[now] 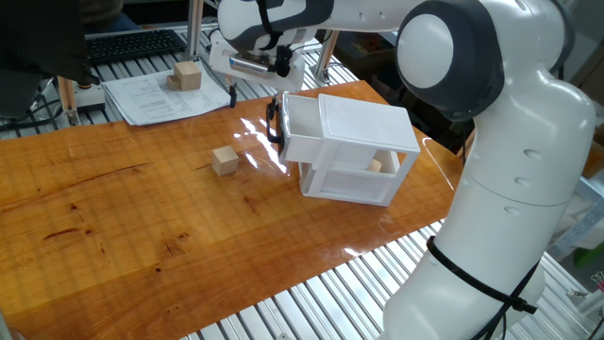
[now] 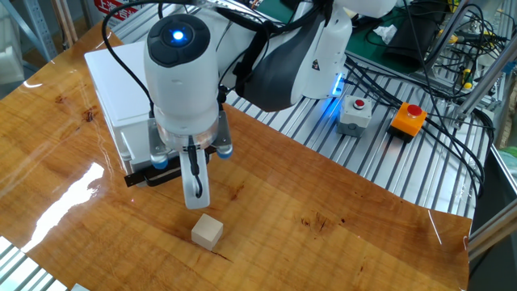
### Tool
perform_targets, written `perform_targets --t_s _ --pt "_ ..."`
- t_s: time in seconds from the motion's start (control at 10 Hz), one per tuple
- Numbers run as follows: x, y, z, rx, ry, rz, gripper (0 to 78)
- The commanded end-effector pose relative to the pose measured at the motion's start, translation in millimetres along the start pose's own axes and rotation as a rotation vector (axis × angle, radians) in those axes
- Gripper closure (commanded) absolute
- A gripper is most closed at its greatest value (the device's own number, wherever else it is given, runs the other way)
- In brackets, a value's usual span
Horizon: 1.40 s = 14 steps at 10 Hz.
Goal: Put things in the drawer
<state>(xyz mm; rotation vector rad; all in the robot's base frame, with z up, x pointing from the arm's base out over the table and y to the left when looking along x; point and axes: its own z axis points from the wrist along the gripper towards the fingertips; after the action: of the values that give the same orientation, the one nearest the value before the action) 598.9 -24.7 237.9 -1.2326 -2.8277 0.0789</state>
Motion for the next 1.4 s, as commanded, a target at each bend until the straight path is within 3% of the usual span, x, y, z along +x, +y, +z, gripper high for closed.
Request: perform_targets --t_s 0.1,0.8,1.3,1.4 --pt "9.7 3.3 -6.3 -0.011 -0.001 0.197 0.1" --pt "22.9 6.5 -4.7 -0.016 -0.002 0.313 0.1" --pt "24.0 6.3 -4.6 -0.032 0.008 0.401 0.1" --pt "24.0 6.3 -4.6 -0.048 0.012 0.439 0.1"
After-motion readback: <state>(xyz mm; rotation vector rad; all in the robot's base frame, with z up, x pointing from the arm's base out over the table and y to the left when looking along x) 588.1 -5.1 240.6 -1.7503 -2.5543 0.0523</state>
